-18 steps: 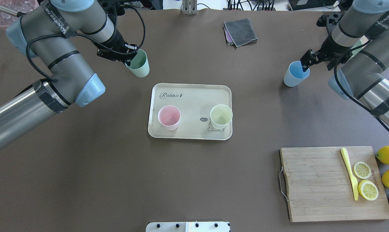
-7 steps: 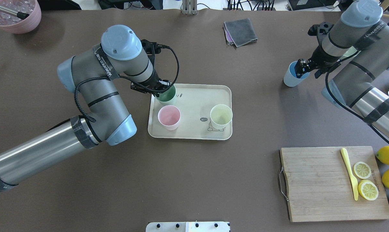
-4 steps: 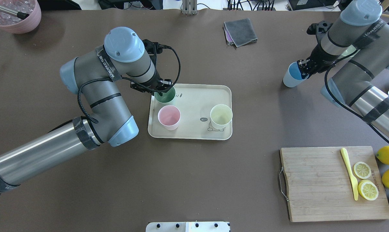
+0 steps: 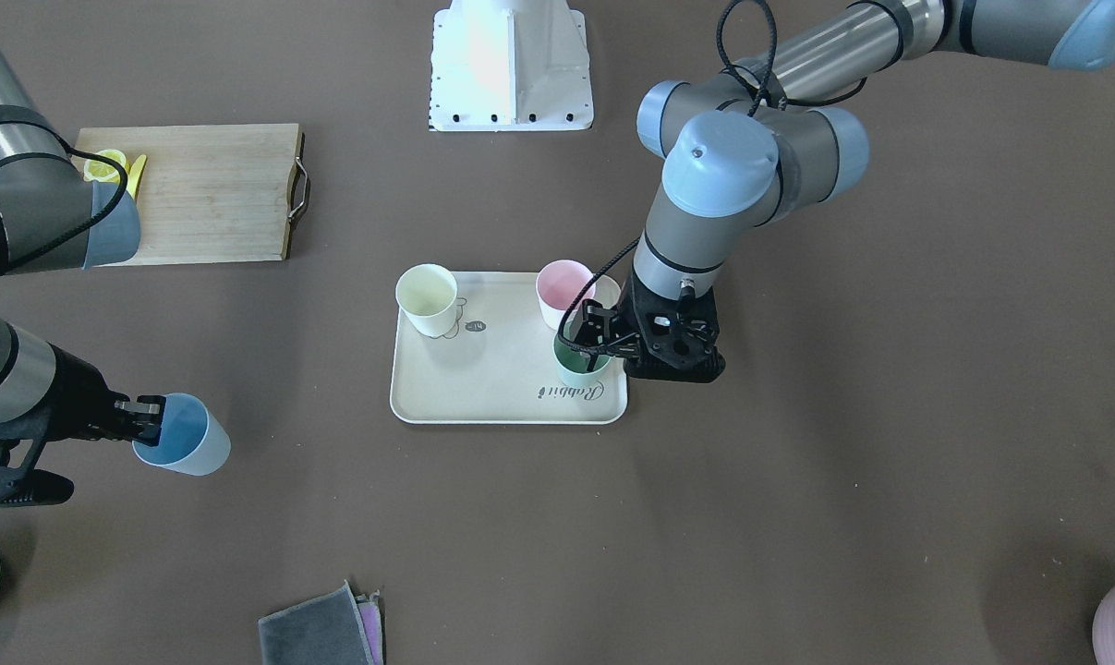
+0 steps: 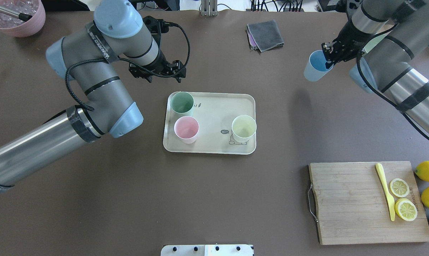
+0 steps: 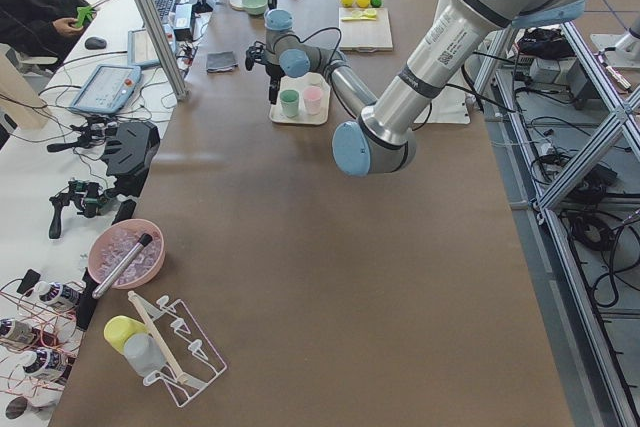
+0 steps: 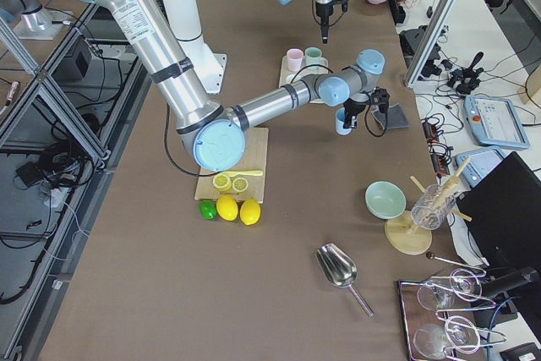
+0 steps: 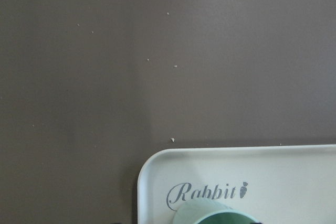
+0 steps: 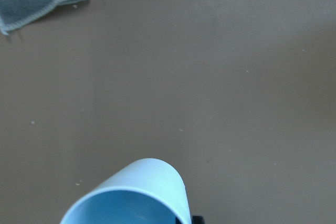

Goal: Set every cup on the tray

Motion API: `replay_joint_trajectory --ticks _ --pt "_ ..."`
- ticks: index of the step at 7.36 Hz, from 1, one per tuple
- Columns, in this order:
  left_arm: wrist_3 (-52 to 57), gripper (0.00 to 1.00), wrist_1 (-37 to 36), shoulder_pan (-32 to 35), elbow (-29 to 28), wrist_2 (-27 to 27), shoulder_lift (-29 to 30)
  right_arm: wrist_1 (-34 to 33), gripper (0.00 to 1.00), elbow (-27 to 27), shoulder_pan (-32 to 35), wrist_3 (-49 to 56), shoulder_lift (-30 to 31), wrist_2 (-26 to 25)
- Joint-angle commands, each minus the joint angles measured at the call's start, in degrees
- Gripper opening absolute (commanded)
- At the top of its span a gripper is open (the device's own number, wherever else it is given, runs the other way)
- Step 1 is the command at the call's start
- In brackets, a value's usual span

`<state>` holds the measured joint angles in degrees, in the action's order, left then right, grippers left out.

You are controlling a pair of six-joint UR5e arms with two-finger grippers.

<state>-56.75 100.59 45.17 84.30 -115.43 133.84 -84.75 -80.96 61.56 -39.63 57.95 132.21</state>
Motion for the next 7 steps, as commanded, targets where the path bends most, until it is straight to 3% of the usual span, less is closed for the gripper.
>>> replay_joint_trajectory --ticks 1,4,7 --pt "9.77 0.97 -0.13 6.47 0.16 -4.95 -3.31 -1.12 0.0 -0.43 -1.95 -4.63 -3.0 0.07" --pt "25.77 0.98 0.48 16.05 1.91 -12.16 -10.6 -0.68 0.0 -0.25 -10.46 -14.04 -8.01 -4.66" --pt "29.33 0.98 0.4 19.33 2.18 -14.12 -12.82 -0.24 0.0 -0.25 -17.42 -20.91 -10.31 -9.23"
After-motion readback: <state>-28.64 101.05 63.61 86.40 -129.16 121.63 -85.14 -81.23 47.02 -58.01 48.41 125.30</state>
